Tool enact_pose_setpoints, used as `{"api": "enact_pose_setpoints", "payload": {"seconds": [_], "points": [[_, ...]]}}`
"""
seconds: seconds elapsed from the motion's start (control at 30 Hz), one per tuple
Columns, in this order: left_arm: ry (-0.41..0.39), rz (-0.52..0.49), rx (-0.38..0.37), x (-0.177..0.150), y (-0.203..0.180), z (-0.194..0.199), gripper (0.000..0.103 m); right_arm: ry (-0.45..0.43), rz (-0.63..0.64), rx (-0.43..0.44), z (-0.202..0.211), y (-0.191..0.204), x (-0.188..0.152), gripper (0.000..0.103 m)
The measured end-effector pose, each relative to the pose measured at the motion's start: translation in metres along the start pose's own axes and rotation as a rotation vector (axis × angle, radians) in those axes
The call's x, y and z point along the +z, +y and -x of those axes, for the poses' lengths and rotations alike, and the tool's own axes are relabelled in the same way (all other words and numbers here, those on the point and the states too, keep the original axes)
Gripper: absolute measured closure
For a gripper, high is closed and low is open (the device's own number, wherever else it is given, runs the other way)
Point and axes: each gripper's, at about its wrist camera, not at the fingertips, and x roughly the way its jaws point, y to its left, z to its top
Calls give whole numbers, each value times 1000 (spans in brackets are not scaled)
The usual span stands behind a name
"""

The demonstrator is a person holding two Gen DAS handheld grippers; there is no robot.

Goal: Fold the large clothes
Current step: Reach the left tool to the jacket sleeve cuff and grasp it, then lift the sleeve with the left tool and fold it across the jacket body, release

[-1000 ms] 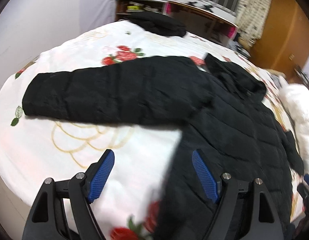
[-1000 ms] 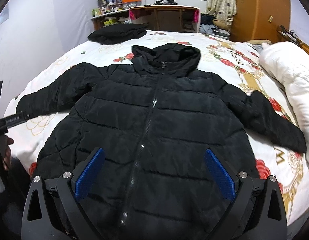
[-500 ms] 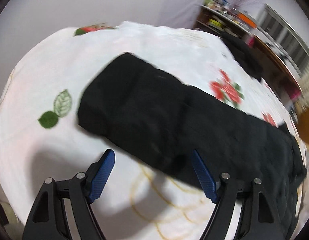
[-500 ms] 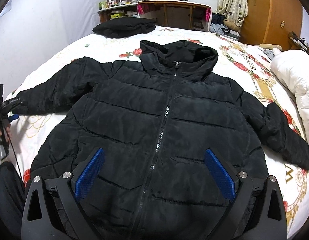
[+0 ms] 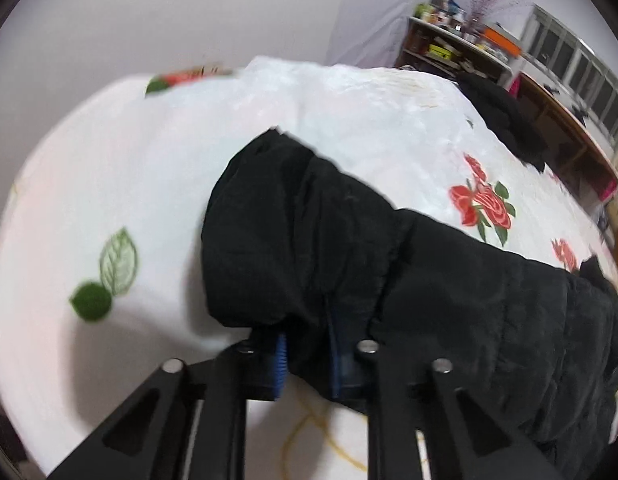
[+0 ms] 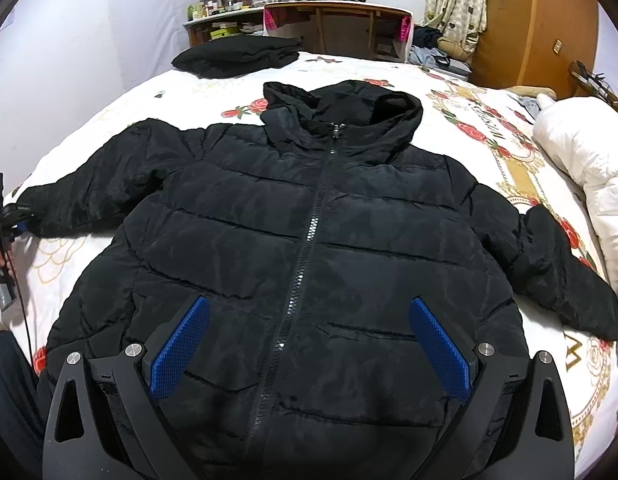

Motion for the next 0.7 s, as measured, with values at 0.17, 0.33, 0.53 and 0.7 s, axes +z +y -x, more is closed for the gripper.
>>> {"api": "enact_pose_setpoints", "payload": {"seconds": [0.17, 0.33, 0.53, 0.7], "points": [[-73, -65, -48, 11, -24, 36, 93, 10, -10, 0, -6, -5, -2, 3], [-151, -135, -159, 21, -57, 86, 93, 6, -17, 6, -6, -11, -3, 3], [-201, -245, -326, 21, -113, 144, 94, -13, -51, 11, 4, -25, -7, 3], [-203, -351, -467, 4, -171, 178, 94, -36, -94, -2, 17, -47, -11, 3]]}}
